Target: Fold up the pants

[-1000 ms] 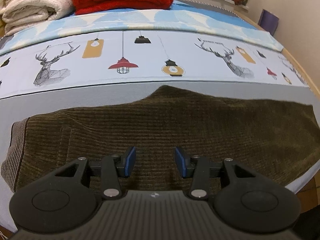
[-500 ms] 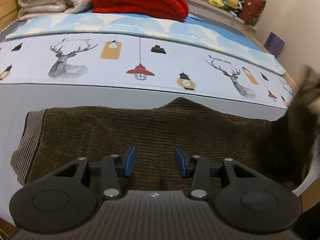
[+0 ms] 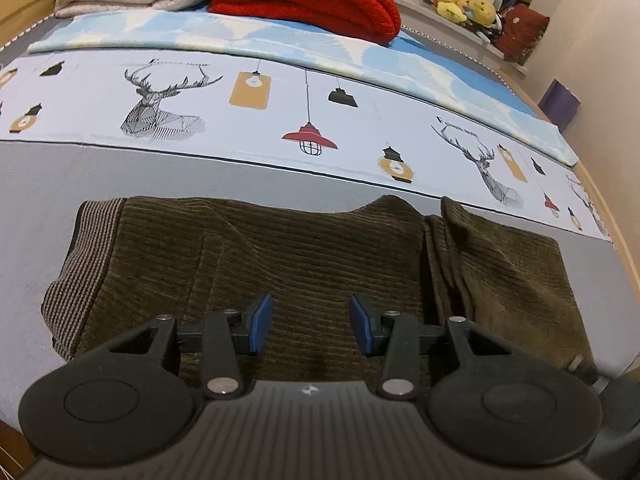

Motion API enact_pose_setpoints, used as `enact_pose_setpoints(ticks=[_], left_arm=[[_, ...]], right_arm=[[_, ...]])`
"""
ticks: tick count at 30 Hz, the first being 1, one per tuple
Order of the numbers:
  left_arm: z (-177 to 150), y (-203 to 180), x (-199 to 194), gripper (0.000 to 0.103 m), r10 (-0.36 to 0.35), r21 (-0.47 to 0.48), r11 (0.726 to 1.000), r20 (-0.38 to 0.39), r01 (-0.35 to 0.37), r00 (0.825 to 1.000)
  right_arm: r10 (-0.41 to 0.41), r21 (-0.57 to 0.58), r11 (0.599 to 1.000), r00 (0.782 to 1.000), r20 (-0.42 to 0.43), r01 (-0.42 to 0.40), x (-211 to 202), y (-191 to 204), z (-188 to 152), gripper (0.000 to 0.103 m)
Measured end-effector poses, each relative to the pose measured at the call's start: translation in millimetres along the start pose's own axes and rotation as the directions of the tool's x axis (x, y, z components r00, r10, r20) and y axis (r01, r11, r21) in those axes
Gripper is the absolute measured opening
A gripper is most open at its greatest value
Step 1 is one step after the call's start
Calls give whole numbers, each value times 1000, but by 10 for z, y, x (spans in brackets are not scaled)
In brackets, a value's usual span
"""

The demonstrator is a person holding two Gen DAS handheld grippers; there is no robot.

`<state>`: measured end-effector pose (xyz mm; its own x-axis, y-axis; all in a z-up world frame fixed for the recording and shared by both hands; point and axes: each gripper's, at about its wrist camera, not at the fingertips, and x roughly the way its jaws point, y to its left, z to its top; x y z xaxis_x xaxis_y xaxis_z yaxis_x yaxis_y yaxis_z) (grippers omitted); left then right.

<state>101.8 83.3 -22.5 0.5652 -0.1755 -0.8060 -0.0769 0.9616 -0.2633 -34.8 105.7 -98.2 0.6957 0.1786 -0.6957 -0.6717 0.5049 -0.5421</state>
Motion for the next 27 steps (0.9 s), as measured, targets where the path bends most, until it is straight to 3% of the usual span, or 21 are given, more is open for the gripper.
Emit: enact_pose_setpoints(ticks=[2,3,6,7,12,19,21,22,23,27], left_arm=[[-2,-13,-3,48,-5,0,1000,-2,5,1000],[-8,-28,-11,48,-7,5,1000,0,7,1000],[-22,-76,-15,48,-10,24,1000,1,10,1000],[-23,-87,-4,48,-8,30,1000,0,8,1000],[-31,-158,57,48,8,42,999,-12,-7,1000],[-75,-170,112,48,42,70,997,-27,-40,999],[-71,-145,118,48,47,64,997,-29,-45,998],[-63,-138,122,48,50,63,997,-29,-49,998],[-58,-134,124,48,53,61,997,-27,-52,998],[-51,-156,122,48,49,55,997,-23,-47,999]], right_arm=[[81,-81,993,997,-12,-81,-30,121,-115,35],[104,-54,993,994,25,-102,-113,82,-159,35],[140,208,963,977,163,-173,-348,-268,-203,35],[125,266,949,977,174,-168,-362,-349,-215,35],[78,332,937,992,100,-107,-116,-405,-279,37],[132,297,944,990,49,-140,265,-366,-217,37],[138,287,946,989,58,-149,245,-359,-220,36],[147,286,945,987,69,-161,258,-387,-231,17],[149,299,940,985,84,-167,258,-438,-239,13],[59,385,912,973,225,-144,-64,-695,-241,12]])
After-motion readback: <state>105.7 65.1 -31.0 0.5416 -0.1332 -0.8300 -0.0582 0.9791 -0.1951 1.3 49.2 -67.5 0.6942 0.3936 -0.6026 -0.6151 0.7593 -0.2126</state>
